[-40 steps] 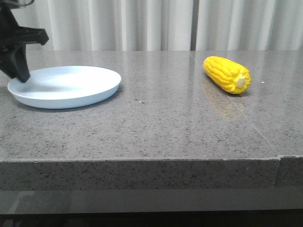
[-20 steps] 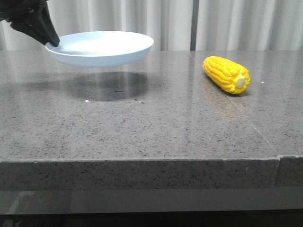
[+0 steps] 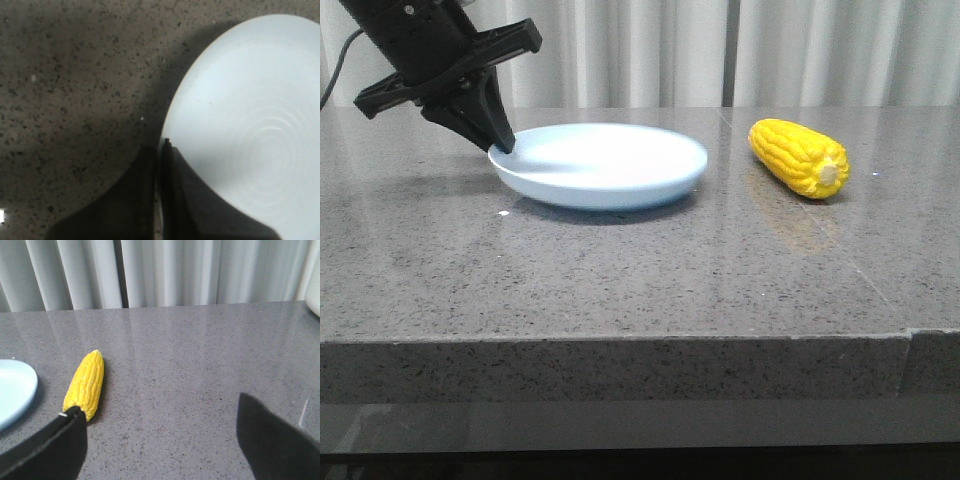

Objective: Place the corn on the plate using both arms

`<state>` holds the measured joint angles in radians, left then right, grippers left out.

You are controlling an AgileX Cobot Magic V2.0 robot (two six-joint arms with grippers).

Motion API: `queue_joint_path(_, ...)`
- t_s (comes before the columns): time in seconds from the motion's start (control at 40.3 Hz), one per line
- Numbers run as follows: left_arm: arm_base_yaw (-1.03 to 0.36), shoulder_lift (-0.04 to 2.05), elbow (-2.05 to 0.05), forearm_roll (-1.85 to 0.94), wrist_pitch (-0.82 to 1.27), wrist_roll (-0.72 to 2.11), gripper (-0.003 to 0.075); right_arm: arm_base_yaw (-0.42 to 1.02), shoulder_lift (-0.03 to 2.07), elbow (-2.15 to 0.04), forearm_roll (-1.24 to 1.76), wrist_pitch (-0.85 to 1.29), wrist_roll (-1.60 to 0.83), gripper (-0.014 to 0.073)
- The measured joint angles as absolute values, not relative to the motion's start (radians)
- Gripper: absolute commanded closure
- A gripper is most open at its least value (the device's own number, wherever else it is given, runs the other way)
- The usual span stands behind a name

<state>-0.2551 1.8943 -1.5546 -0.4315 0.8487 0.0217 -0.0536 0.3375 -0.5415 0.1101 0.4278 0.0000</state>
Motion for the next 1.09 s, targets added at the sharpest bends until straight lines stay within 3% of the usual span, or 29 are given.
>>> queue_joint_path(0.149,-0.255,1.903,-1.555,-0.432,0.845,0.022,0.0346,-0.054,0.338,-0.542,0.110,0.428,0.000,-0.0039)
queue_joint_path(0.273,-0.257,1.887,-1.555,-0.410,0.845,0.034,0.0323,-0.054,0.338,-0.542,0.110,0.428,0.000,-0.0039)
queue_joint_path(0.372,-0.261,1.837,-1.555,-0.354,0.845,0.040,0.0384,-0.054,0.338,-0.542,0.110,0.428,0.000,-0.0039)
queue_joint_path(0.744,-0.261,1.559,-1.439,0.010,0.898,-0.087,0.0734,-0.054,0.338,-0.542,0.110,0.428,0.000,-0.0039)
queue_joint_path(1.091,-0.125,1.288,-1.180,0.102,0.863,-0.128,0.0740,-0.054,0.338,-0.542,0.110,0.428,0.000,-0.0039)
